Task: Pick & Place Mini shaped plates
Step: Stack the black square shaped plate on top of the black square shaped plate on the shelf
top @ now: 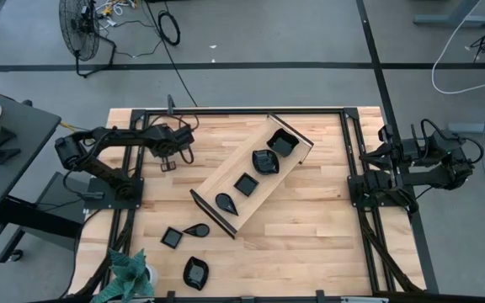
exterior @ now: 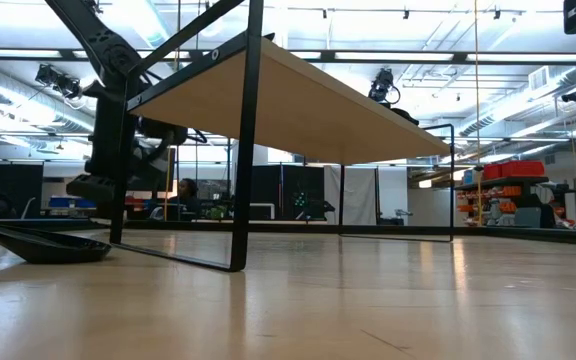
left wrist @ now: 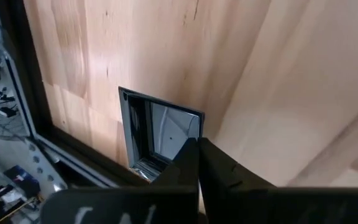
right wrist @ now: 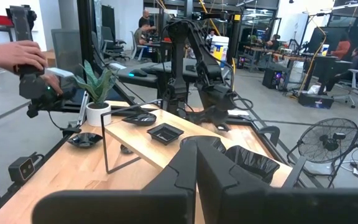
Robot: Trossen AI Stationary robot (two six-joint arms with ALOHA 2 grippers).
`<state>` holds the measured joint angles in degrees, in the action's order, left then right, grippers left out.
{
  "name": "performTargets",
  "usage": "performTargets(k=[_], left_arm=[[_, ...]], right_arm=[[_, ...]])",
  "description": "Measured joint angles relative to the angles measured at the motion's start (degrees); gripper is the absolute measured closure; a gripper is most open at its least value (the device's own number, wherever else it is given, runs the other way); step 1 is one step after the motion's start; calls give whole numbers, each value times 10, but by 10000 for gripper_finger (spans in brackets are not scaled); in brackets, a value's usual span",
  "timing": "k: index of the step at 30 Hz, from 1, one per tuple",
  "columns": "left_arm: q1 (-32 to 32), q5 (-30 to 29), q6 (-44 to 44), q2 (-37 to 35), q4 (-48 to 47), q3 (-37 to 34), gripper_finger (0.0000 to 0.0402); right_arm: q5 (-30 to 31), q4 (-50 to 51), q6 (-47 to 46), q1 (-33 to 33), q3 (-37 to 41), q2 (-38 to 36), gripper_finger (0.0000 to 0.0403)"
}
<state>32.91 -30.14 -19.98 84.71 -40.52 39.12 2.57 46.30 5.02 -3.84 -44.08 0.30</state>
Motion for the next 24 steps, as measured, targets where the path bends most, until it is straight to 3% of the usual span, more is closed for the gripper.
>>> performTargets(k=[11,24], left_arm=[[-39,-2,43,-32,-146,79,401],[-117,-3,92,-76,-323,284,401]], right_arm=[[0,0,0,0,0,0,392],[0,0,0,0,0,0,392]])
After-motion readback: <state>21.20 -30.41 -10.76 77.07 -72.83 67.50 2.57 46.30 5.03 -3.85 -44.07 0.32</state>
